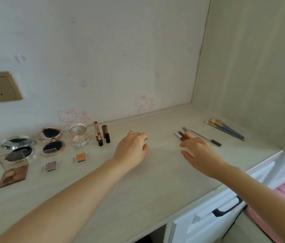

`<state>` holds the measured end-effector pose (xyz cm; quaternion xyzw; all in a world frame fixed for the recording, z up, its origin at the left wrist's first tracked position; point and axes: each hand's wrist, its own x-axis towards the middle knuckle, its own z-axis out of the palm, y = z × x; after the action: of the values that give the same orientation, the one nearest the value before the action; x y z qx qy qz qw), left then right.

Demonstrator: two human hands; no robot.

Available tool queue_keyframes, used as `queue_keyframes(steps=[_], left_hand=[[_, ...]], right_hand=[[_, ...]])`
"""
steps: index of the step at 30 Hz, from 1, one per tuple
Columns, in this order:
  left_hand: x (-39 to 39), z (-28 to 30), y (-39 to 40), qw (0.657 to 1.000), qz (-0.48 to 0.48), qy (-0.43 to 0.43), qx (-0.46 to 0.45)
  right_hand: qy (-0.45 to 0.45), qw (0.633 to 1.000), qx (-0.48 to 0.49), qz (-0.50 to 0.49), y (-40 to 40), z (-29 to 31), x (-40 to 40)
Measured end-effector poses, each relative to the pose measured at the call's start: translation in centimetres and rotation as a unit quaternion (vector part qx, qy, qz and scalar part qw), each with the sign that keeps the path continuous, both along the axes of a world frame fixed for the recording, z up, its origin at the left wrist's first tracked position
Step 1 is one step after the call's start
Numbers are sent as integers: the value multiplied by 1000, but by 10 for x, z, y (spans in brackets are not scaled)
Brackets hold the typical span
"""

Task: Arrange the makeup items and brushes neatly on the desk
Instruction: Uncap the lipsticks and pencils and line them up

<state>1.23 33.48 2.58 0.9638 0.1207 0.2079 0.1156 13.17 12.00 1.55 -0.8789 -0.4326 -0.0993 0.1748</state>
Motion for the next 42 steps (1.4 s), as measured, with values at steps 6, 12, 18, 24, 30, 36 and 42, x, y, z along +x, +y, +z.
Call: queue_keyframes(steps=[6, 12, 18, 24, 30, 36, 42], left_hand=[[47, -4, -39, 997, -56, 25, -42], [96, 0, -66, 993, -101, 37, -39], [131, 1, -76, 992, -87, 71, -63], [149, -4, -77, 985, -61, 121, -110], [154, -7, -75, 979, -65, 128, -145], [153, -3, -75, 977, -68, 105, -172], [138, 13, -72, 981, -68, 29, -181]], right_hand=[[-17, 998, 43, -53, -36, -6, 30], [-27, 993, 40, -107, -47, -15, 46], [-17, 991, 16, -129, -43, -23, 55], [-25, 990, 9, -141, -39, -22, 56], [-18, 991, 5, -136, -41, -21, 54], [-19, 990, 16, -138, -42, -19, 50], [22, 988, 75, -131, -37, 0, 45]])
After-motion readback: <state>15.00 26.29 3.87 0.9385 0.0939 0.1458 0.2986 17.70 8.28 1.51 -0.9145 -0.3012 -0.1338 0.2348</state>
